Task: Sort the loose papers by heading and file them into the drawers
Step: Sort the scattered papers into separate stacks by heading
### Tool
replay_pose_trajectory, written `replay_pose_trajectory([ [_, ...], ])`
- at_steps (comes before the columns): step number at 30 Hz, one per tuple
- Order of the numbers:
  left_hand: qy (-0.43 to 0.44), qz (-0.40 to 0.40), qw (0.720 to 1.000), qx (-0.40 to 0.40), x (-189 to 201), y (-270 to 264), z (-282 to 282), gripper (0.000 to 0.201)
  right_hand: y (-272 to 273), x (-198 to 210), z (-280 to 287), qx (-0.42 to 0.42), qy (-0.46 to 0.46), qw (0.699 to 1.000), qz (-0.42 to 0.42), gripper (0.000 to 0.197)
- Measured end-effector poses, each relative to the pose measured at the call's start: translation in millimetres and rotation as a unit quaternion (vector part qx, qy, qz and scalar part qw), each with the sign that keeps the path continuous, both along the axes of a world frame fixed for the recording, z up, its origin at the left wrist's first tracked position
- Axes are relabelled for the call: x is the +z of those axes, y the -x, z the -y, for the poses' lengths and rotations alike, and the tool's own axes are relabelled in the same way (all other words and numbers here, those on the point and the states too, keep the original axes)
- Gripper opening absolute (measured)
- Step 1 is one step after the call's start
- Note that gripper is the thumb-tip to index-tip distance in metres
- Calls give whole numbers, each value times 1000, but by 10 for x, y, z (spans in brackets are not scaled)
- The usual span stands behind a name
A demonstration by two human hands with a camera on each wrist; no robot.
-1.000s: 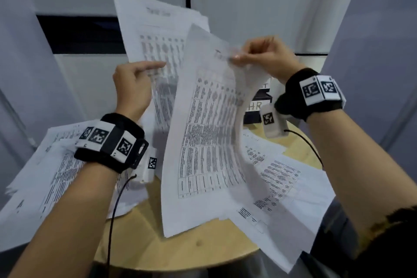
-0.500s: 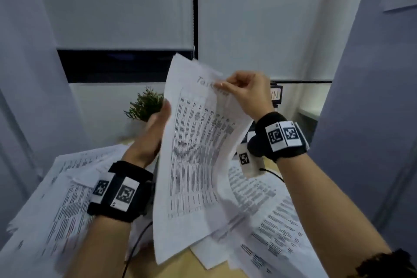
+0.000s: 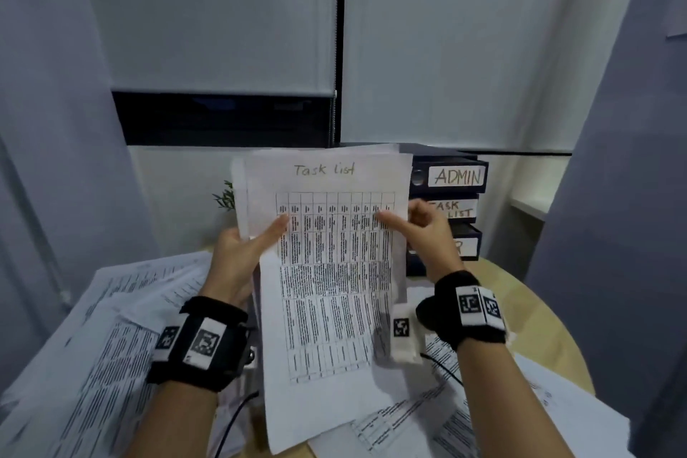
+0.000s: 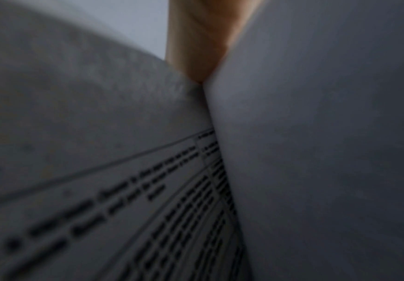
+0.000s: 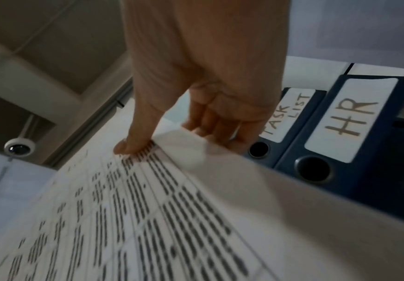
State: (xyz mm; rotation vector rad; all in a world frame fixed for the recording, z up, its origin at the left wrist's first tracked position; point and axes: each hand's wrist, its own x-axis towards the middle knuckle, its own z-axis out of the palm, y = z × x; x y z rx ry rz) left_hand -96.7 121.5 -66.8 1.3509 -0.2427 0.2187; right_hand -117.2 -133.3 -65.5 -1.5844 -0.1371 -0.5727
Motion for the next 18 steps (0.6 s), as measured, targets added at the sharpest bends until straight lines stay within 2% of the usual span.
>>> replay_pose_trajectory([
  [2,10,0,1000,22,-11,28,4,26,15,-57,-15,31,19,999,2,34],
  [5,11,4,999,43,-30,9,-5,33,8,-96,35,46,6,999,26,31],
  [10,19,20,1000,13,-42,-23,-34,39,20,-206,106,52,-30,998,28,16],
  [12,26,22,999,26,-59,-35,-24,36,-19,-324,179,46,-78,996,10,22],
  [15,30,18,999,23,-73,-37,-21,35,-37,-450,332,40,-115,992,-27,21],
  [18,50,11,998,38,-77,-58,-47,37,4,-494,390,82,-159,984,-17,47],
])
